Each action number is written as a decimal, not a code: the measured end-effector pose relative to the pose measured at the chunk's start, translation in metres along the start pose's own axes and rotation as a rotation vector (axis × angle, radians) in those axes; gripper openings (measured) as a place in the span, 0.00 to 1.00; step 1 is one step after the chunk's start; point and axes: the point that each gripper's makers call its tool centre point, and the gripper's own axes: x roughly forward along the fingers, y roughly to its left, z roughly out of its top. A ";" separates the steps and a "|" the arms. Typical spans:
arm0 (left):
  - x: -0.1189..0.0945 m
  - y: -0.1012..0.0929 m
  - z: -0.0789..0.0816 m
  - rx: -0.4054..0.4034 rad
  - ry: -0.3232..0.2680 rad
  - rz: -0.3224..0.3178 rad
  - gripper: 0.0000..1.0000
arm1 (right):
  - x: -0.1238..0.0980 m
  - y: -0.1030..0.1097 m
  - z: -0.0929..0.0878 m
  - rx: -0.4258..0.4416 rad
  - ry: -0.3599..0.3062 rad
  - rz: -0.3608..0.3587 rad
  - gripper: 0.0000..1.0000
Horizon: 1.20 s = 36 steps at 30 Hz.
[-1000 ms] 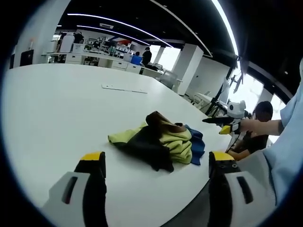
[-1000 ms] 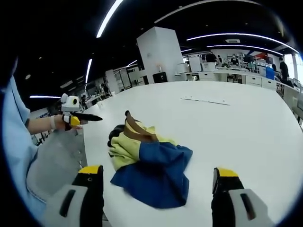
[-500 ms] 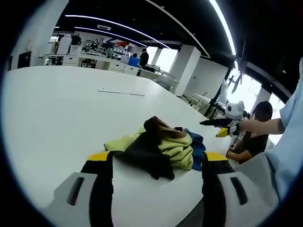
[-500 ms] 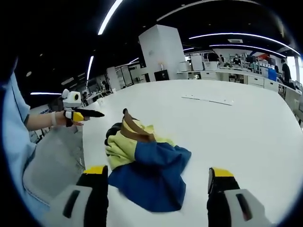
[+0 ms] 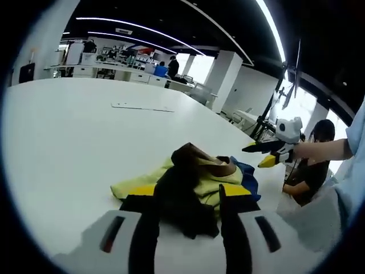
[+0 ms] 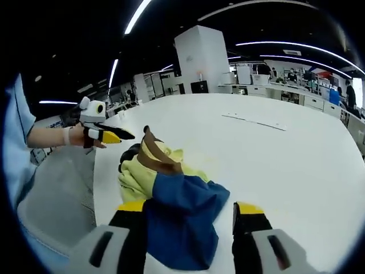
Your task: Fold the garment on the visible template until the final outline fits inside the template.
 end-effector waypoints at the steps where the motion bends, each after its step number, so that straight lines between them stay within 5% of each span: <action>1: 0.004 0.000 0.000 0.000 0.005 -0.005 0.33 | 0.002 0.000 0.001 -0.016 0.004 -0.001 0.50; 6: 0.026 -0.002 -0.012 0.029 0.090 -0.032 0.30 | 0.010 0.000 0.002 -0.056 0.015 0.010 0.40; 13: 0.030 0.009 -0.015 0.016 0.100 -0.011 0.24 | 0.010 -0.001 0.001 -0.064 0.018 0.026 0.12; 26: 0.031 0.006 -0.021 0.004 0.112 -0.028 0.21 | 0.030 0.001 -0.022 -0.041 0.088 0.076 0.12; 36: 0.033 0.006 -0.026 -0.014 0.124 -0.027 0.20 | 0.031 0.007 -0.025 -0.032 0.110 0.105 0.00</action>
